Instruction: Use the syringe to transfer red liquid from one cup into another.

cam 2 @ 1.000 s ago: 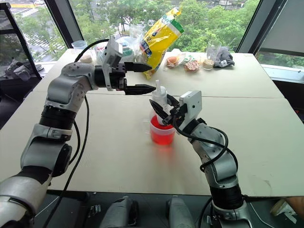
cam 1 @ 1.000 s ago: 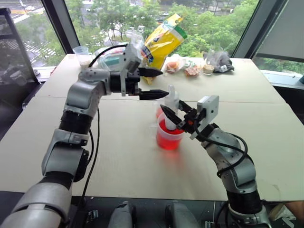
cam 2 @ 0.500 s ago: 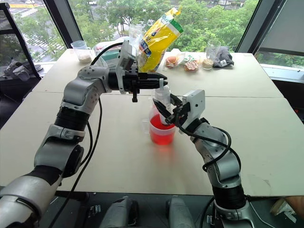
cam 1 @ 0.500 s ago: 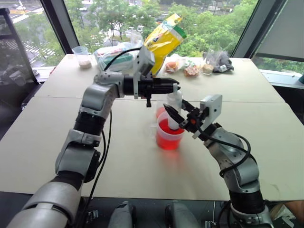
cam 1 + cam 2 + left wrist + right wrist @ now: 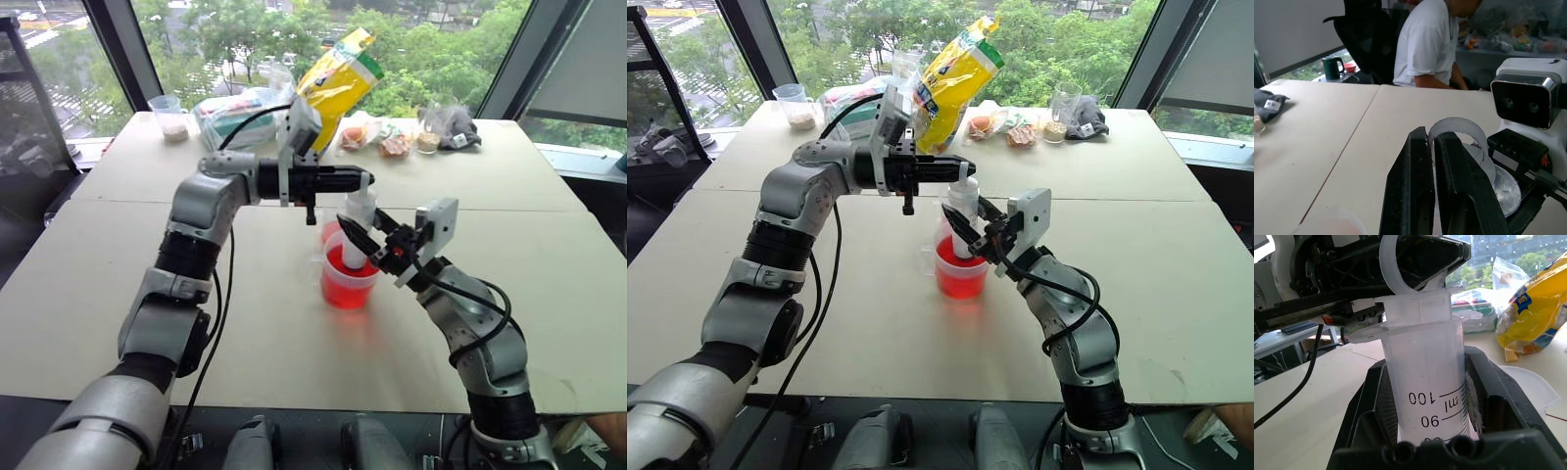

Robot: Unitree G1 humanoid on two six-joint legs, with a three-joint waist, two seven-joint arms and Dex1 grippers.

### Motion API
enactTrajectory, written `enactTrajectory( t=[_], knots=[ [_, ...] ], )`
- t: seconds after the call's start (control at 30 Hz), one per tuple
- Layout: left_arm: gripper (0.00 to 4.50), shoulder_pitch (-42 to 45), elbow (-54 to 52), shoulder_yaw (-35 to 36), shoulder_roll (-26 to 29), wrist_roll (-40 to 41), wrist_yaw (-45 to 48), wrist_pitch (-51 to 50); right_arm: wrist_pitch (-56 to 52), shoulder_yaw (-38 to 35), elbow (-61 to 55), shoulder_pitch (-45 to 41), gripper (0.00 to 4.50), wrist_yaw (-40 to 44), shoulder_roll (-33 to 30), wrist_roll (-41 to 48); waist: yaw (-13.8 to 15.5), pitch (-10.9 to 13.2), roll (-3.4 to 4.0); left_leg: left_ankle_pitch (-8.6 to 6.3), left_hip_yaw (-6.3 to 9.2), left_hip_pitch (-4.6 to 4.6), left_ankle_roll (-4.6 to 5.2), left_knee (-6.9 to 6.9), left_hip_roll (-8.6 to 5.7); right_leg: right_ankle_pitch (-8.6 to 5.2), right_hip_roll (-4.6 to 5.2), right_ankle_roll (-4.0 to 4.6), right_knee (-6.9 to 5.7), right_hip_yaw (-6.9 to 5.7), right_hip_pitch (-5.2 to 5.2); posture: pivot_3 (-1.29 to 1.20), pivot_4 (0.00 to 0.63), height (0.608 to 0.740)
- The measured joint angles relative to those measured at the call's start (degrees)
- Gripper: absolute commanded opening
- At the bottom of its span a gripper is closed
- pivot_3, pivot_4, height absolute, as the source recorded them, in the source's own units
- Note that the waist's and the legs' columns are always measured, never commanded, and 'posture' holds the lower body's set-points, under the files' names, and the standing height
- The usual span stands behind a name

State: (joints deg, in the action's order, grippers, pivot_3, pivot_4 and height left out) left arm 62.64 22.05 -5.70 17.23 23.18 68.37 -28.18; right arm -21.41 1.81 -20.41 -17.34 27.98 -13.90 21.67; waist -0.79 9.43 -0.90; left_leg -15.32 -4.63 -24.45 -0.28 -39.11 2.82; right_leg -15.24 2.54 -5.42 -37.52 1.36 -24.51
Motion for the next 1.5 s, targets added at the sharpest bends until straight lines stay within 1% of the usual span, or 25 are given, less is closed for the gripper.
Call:
enactTrajectory(
  t=[0.23,0.73,0.97,1.03,1.07,1.2,1.33,1.5],
  knots=[
    [0.05,0.0,0.8,0.0,-0.3,0.0,-0.8,-0.1,2.3,0.1,2.5,0.7,1.47,1.1,0.3,-0.1,0.0,0.0,0.0,0.0,0.0,0.0,0.0,0.0,0.0,0.0,0.0,0.0,0.0,0.0,0.0,0.0,0.15,0.74],
    [0.05,2.2,2.6,0.5,-0.8,0.6,-0.9,0.1,2.8,0.0,2.3,1.2,1.47,1.0,-0.4,-0.1,0.0,0.0,0.0,0.0,0.0,0.01,0.0,0.0,0.0,0.0,0.0,0.0,0.0,0.0,0.01,0.0,0.15,0.74],
    [0.05,2.2,1.6,0.9,0.2,0.6,-0.8,0.3,-0.8,0.0,0.9,-0.7,1.47,0.6,-1.3,0.1,0.0,0.0,0.0,0.0,0.01,0.01,0.0,0.0,0.0,0.0,0.0,0.0,-0.01,0.0,0.01,0.0,0.15,0.74],
    [0.68,1.9,0.1,1.2,0.9,0.8,-0.4,0.4,-2.3,-0.1,0.1,-1.7,1.47,0.5,-1.6,0.6,0.0,0.0,0.0,0.0,0.01,0.01,0.0,0.0,0.0,0.0,0.0,0.0,0.0,0.0,0.01,0.0,0.15,0.74],
    [0.9,1.4,-0.6,1.6,1.0,1.0,-0.2,0.4,-3.0,-0.2,-0.2,-2.1,1.47,0.4,-1.9,0.7,0.0,0.0,0.0,0.0,0.0,0.01,0.0,0.0,0.0,0.0,0.0,0.0,0.0,0.0,0.01,0.0,0.15,0.74],
    [2.72,0.0,-0.8,2.7,2.0,1.0,-0.5,1.4,-6.5,0.0,-1.6,-3.5,1.47,0.5,-3.4,1.4,0.0,0.0,0.0,0.0,0.0,0.01,0.0,0.0,0.0,0.0,0.01,0.0,0.0,0.0,0.01,0.0,0.15,0.74],
    [2.72,-0.2,-0.8,3.1,2.7,1.1,-0.2,1.4,-8.4,-0.1,-2.5,-4.4,1.47,0.4,-3.9,2.3,0.1,0.0,0.0,0.0,-0.01,0.0,0.0,0.0,0.0,0.0,0.01,0.0,0.0,0.0,0.01,0.0,0.15,0.74],
    [2.72,-3.0,-2.0,2.6,6.1,1.0,1.9,-0.1,-9.8,-2.5,-2.7,-5.4,1.47,-0.8,-4.6,3.2,0.0,0.0,0.01,0.0,-0.01,0.01,0.0,0.0,0.0,0.0,0.01,0.0,-0.01,0.0,0.01,0.0,0.15,0.74]
  ],
)
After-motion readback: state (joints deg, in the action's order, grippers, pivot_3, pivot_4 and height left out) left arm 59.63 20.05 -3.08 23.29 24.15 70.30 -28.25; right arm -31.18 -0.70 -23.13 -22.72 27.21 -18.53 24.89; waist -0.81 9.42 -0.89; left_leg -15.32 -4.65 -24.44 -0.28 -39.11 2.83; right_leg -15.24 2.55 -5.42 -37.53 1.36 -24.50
